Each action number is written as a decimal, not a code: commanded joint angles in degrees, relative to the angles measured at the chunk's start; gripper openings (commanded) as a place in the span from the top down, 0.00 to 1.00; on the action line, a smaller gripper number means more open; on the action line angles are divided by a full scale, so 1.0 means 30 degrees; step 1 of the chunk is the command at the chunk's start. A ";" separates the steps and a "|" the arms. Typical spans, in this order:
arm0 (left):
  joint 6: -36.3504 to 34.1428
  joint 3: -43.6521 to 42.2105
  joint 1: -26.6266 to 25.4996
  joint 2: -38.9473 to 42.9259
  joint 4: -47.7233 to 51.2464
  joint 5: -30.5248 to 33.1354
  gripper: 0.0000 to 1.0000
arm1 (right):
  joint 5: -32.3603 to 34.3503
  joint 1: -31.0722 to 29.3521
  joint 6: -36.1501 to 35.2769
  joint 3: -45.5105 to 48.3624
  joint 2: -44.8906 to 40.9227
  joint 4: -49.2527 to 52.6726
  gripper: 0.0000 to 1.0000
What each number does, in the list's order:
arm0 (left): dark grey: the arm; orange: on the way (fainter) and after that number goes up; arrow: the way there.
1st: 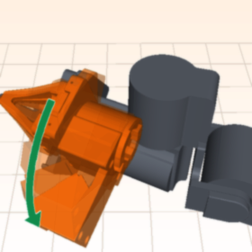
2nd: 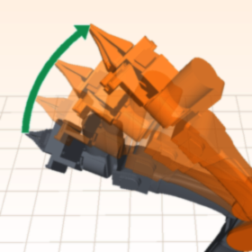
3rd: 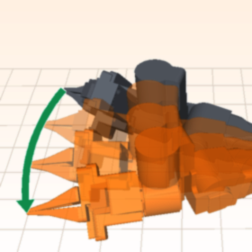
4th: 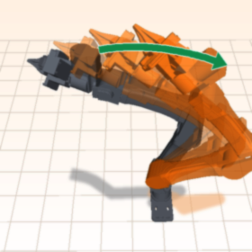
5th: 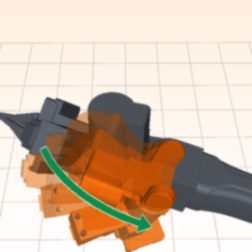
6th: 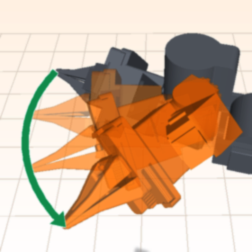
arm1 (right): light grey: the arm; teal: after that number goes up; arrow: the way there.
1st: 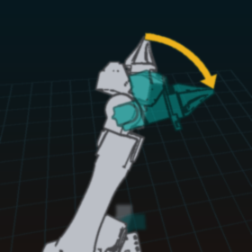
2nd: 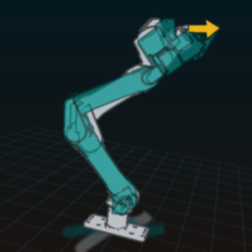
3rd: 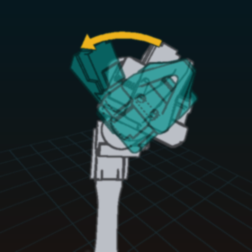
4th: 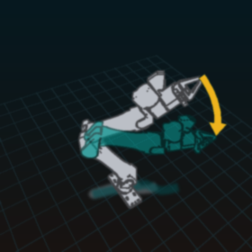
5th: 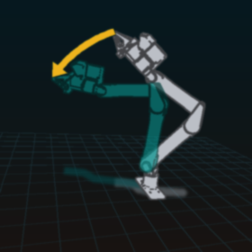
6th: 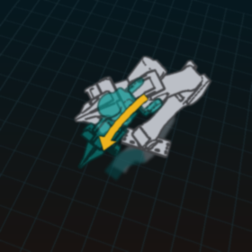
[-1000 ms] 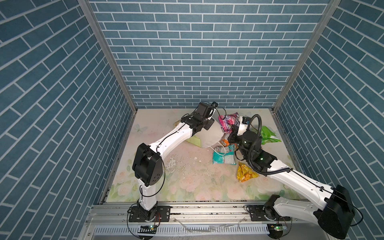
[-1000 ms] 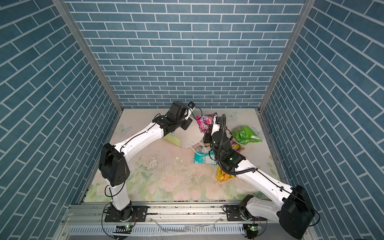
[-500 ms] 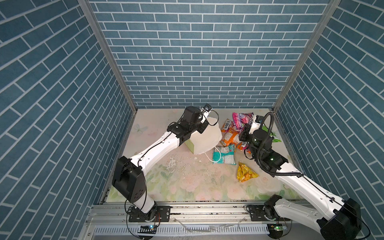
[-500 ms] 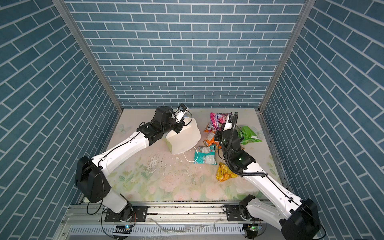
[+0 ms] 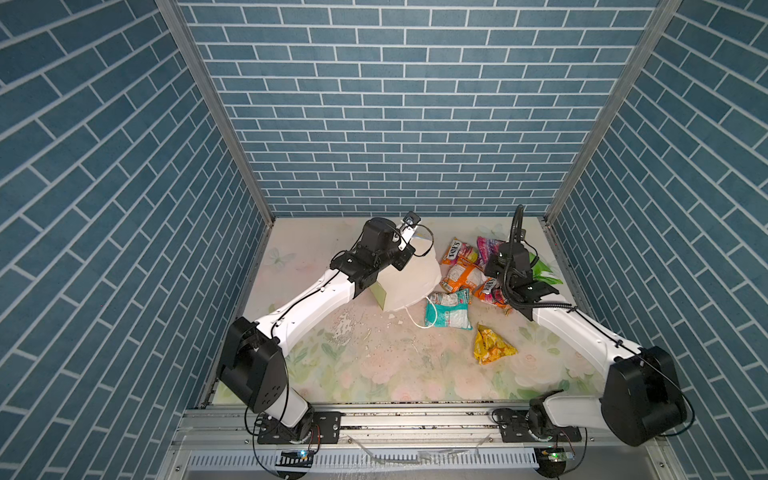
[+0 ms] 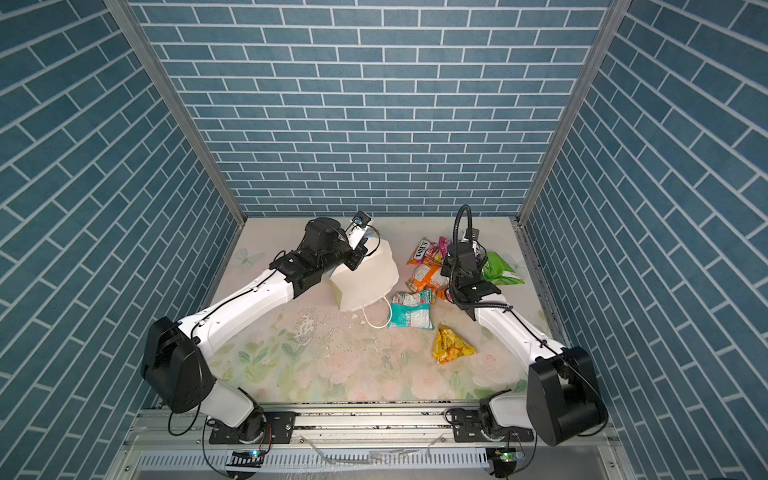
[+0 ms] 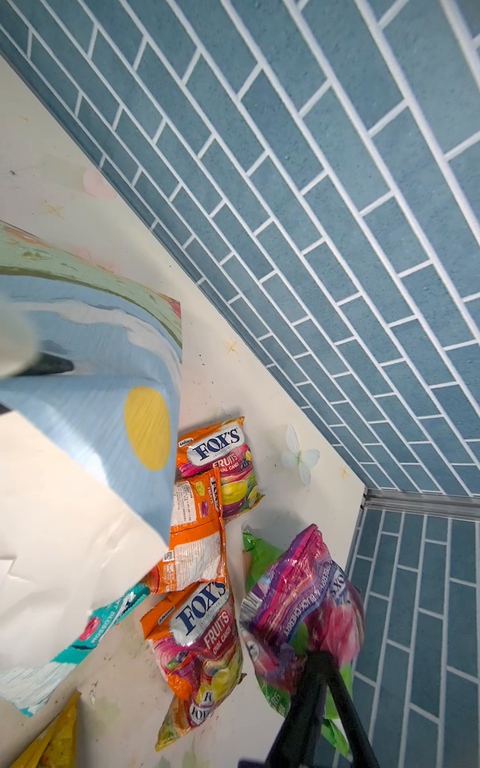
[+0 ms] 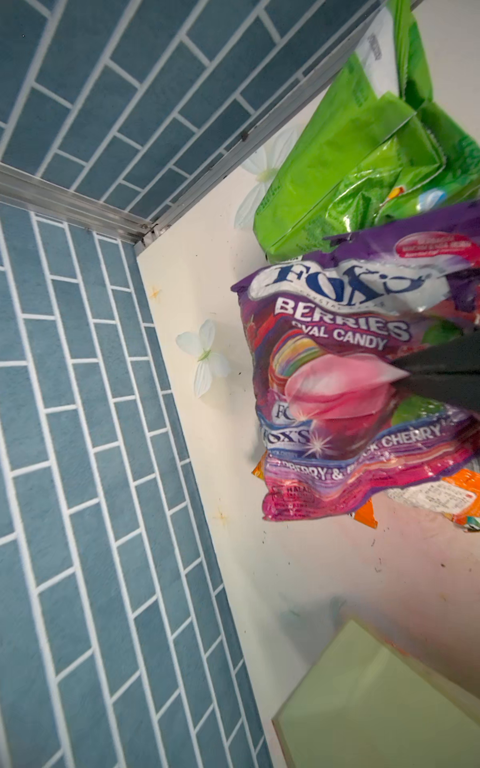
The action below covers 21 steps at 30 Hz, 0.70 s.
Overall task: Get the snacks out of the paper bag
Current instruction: 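Drop the purple packet onto the pile while the left gripper lowers the bag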
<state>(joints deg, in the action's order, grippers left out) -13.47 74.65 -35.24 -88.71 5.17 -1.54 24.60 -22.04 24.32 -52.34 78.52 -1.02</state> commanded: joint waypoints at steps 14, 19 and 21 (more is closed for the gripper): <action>0.0619 -0.1467 0.0205 0.1224 -0.1485 -0.0486 1.00 | -0.3015 0.1369 0.1004 -0.3447 0.4059 0.1057 0.60; 0.0681 -0.1543 0.0205 0.1138 -0.1518 -0.0482 1.00 | -0.3910 0.1371 0.1006 -0.3342 0.3282 0.1027 0.41; 0.0683 -0.1488 0.0205 0.1093 -0.1423 -0.0562 1.00 | -0.4502 0.1360 0.0901 -0.3192 0.2664 0.0812 0.38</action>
<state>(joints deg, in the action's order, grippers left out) -12.21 70.50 -34.94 -86.32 1.74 -2.66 13.96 -18.11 26.76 -61.19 90.11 1.80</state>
